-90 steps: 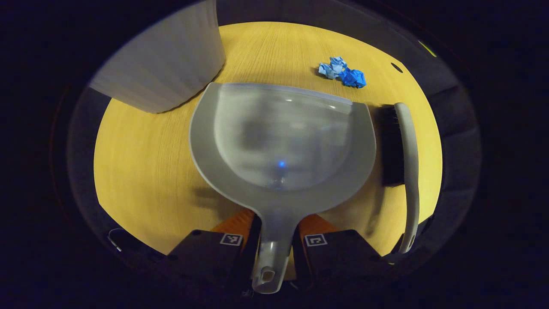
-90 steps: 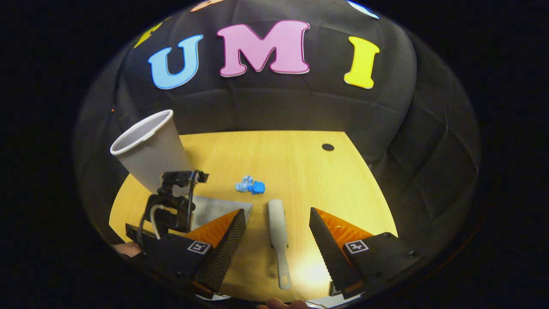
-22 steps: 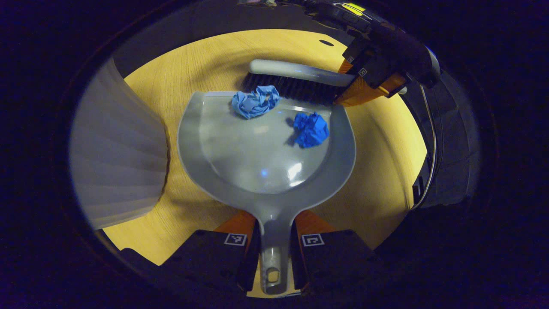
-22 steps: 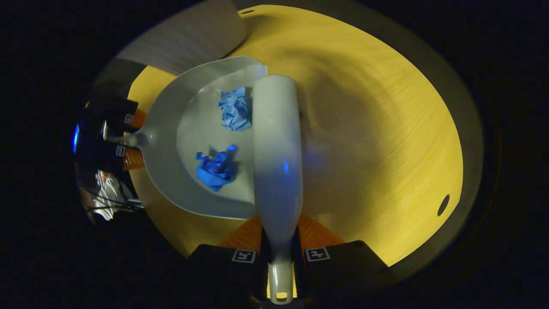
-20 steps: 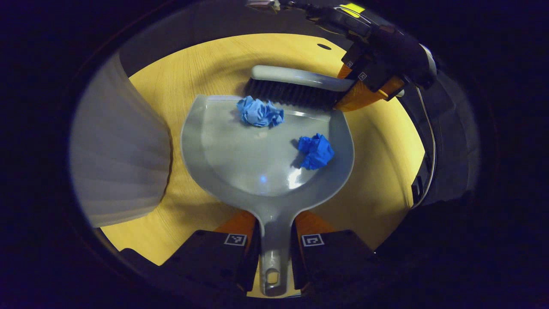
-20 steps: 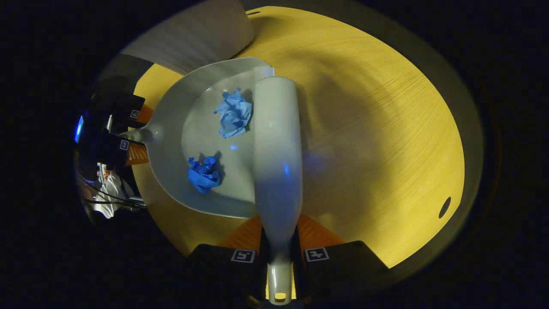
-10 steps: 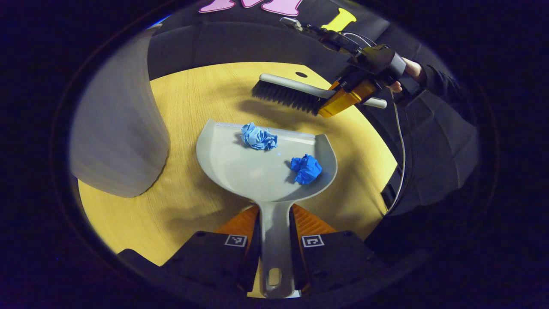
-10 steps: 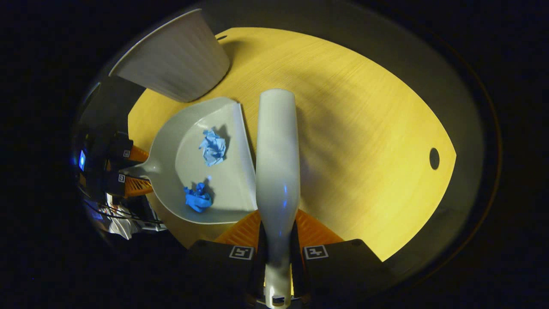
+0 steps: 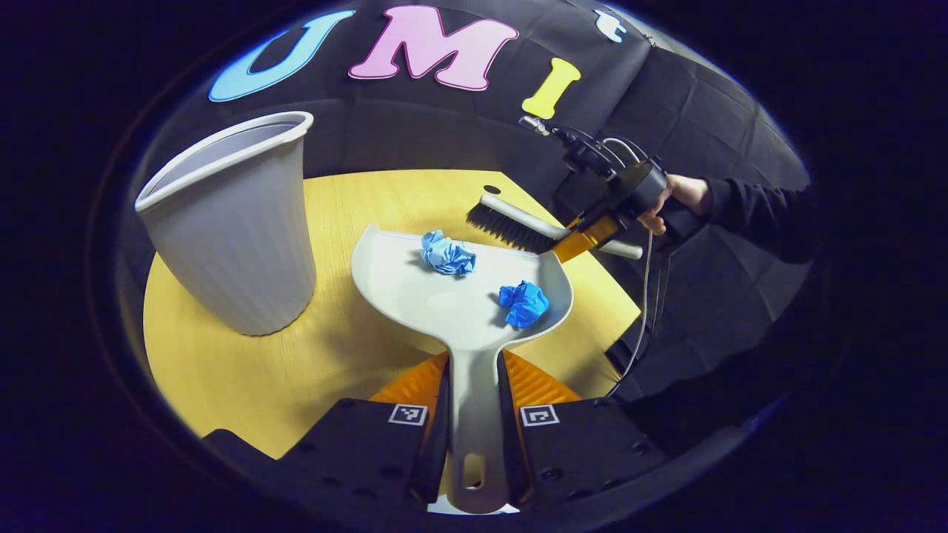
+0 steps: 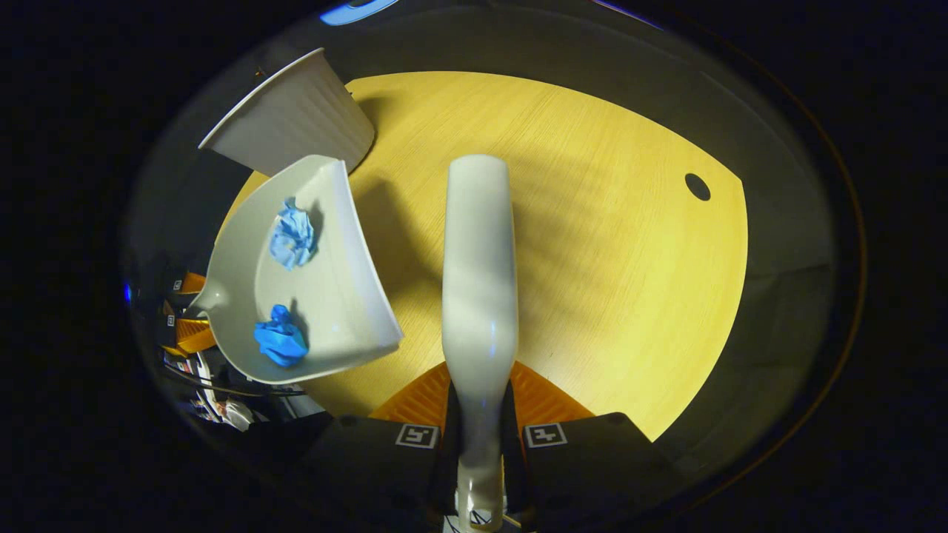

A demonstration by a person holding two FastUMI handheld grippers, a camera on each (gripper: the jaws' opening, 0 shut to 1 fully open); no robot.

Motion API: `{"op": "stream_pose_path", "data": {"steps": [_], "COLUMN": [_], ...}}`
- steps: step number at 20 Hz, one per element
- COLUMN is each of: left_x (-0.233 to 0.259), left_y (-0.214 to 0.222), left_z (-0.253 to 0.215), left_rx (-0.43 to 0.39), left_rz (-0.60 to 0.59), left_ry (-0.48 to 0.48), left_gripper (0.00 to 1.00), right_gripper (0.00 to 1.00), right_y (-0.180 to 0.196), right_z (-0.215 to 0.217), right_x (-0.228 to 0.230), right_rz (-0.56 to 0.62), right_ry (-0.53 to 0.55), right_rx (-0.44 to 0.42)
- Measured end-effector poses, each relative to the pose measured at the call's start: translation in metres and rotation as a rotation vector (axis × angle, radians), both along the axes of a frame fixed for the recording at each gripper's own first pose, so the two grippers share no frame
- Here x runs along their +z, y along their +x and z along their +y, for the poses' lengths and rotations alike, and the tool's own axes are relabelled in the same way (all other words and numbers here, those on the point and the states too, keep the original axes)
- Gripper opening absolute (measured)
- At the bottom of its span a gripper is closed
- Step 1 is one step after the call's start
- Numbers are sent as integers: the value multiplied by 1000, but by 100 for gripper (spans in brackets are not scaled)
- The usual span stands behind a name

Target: Pick up the small broom and dustpan from the desktop, sweep the trash into the dustpan with the broom, and then empty the trash into the garbage bin.

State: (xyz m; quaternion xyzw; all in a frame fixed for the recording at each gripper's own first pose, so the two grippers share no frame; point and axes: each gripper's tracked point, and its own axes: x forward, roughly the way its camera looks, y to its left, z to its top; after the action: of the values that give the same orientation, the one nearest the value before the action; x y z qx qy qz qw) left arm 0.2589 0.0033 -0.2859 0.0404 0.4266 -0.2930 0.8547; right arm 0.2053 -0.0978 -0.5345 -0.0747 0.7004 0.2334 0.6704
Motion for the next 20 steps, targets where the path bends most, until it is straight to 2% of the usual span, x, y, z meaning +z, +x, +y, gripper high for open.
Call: {"op": "stream_pose_path", "data": {"steps": [4,7,9,12,16,20], "left_x": [74,128,167,214,227,206], "left_y": [-24,-36,-37,-14,37,86], "left_z": [-8,-3,10,39,95,137], "left_rx": [-29,-16,21,149,292,339], "left_rz": [-109,-141,-164,-146,-85,8], "left_ry": [24,60,83,115,135,270], "left_gripper": [29,29,29,29,29,29], "right_gripper": [28,28,28,28,28,28], "right_y": [-20,-28,-26,-22,-18,-16], "right_z": [-9,-16,-19,-30,-43,-42], "right_x": [-60,-66,-62,-55,-55,-56], "right_rz": [-22,-25,-25,-22,-24,-21], "right_ry": [-6,13,37,83,129,143], "right_rx": [-32,-52,-54,-57,-36,-13]}}
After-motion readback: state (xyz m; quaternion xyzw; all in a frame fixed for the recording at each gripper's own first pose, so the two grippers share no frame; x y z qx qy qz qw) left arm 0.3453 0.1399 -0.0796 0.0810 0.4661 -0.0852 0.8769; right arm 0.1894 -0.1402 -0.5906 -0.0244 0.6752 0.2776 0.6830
